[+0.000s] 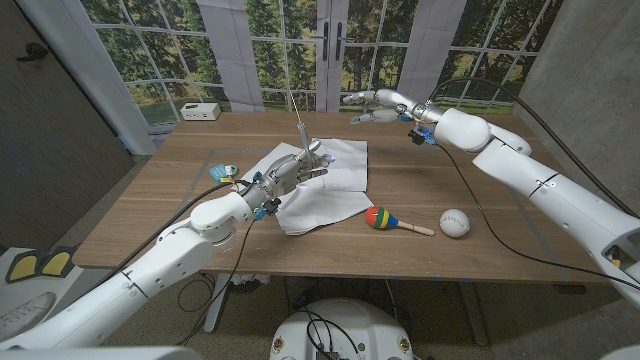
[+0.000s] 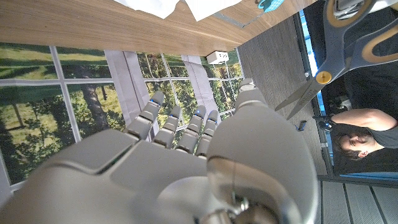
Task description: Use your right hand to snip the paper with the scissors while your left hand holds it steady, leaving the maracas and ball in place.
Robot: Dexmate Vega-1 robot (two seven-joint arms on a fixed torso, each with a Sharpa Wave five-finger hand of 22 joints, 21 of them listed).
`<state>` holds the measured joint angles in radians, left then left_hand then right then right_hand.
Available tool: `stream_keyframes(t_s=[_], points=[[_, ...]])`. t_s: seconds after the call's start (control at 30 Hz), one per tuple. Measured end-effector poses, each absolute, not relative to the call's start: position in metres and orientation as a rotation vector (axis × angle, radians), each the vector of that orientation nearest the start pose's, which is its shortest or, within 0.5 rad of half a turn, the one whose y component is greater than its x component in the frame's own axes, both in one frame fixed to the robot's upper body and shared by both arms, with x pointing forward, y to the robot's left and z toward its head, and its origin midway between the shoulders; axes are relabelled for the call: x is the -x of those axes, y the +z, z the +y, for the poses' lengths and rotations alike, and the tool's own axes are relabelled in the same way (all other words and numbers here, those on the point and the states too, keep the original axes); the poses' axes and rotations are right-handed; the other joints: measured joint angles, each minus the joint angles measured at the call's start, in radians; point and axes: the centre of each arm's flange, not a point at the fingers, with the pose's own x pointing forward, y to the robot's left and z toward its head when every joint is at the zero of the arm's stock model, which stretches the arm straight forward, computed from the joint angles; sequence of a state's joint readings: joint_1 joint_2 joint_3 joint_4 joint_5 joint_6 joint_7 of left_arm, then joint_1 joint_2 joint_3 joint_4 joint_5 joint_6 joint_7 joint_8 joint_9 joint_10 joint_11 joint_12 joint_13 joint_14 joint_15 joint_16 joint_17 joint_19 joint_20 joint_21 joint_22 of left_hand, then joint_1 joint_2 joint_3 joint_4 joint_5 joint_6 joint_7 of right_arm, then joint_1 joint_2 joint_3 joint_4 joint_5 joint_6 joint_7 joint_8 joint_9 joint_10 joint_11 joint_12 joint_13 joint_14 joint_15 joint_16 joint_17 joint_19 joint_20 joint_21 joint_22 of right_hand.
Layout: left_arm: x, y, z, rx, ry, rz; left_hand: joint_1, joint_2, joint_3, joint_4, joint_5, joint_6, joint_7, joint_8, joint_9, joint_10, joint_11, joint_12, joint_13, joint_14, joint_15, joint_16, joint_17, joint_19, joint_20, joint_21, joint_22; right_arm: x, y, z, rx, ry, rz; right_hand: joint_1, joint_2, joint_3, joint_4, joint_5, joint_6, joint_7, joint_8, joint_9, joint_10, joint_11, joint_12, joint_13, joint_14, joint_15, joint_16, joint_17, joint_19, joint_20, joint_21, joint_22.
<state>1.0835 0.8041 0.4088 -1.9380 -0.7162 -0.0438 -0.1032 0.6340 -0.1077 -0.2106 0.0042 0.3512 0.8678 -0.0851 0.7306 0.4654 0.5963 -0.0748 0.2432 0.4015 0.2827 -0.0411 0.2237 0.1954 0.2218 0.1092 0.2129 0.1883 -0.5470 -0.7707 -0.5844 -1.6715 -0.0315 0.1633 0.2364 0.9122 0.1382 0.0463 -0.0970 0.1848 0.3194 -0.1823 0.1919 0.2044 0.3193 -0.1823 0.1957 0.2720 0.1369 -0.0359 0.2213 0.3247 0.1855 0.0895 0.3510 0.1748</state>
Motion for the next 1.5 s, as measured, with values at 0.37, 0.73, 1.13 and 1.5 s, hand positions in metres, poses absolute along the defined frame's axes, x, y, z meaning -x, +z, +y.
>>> stream_keyframes(t_s=[0.37,0.73,1.13,1.5], points=[[-0.525,-0.039,0.193,-0.167,-0.641,-0.475,-0.009,0.001,-0.005,0.005,0.0,0.0,0.0,0.0,0.006,0.004,0.004,0.0,0.005,0.011,0.0,0.0,0.0,0.001,0.001,0.0,0.0,-0.576,0.127,-0.18,1.119,0.42,-0.863,-0.006,0.006,-0.001,0.001,0.0,-0.011,0.0,0.0,0.0,-0.013,-0.002,0.0,0.0,-0.011,0.0,0.0,0.0,-0.005,-0.005,-0.008,0.0],[-0.521,-0.044,0.193,-0.167,-0.635,-0.444,-0.014,0.004,-0.018,0.01,0.0,0.0,0.0,-0.001,0.006,0.004,0.004,0.0,0.009,0.011,0.0,0.0,0.0,0.001,0.001,0.0,0.0,-0.578,0.126,-0.173,1.15,0.407,-0.879,-0.005,0.006,0.0,0.001,0.0,-0.011,0.0,0.0,0.0,-0.016,-0.005,0.0,0.0,-0.016,-0.005,0.0,-0.005,-0.011,-0.011,-0.015,0.0],[-0.516,-0.045,0.193,-0.171,-0.618,-0.429,-0.025,0.001,-0.028,0.019,0.0,0.003,0.004,-0.001,0.005,0.009,0.009,0.0,0.014,0.011,0.0,0.0,0.0,-0.004,0.007,0.0,0.0,-0.582,0.127,-0.168,1.164,0.404,-0.882,-0.005,0.006,0.003,0.004,0.0,-0.011,0.0,0.005,0.0,-0.029,-0.007,0.0,0.0,-0.021,0.0,0.0,-0.008,-0.011,-0.011,-0.022,-0.002],[-0.51,-0.046,0.197,-0.185,-0.601,-0.394,-0.029,0.006,-0.041,0.025,0.0,0.009,0.009,-0.007,0.003,0.014,0.014,0.0,0.019,0.003,0.0,-0.007,0.0,-0.004,0.007,0.0,0.0,-0.586,0.126,-0.167,1.169,0.406,-0.875,-0.005,0.006,0.007,0.0,0.0,-0.011,0.0,0.005,0.0,-0.031,-0.005,0.0,0.0,-0.025,-0.004,0.0,-0.009,-0.011,-0.011,-0.03,-0.003]])
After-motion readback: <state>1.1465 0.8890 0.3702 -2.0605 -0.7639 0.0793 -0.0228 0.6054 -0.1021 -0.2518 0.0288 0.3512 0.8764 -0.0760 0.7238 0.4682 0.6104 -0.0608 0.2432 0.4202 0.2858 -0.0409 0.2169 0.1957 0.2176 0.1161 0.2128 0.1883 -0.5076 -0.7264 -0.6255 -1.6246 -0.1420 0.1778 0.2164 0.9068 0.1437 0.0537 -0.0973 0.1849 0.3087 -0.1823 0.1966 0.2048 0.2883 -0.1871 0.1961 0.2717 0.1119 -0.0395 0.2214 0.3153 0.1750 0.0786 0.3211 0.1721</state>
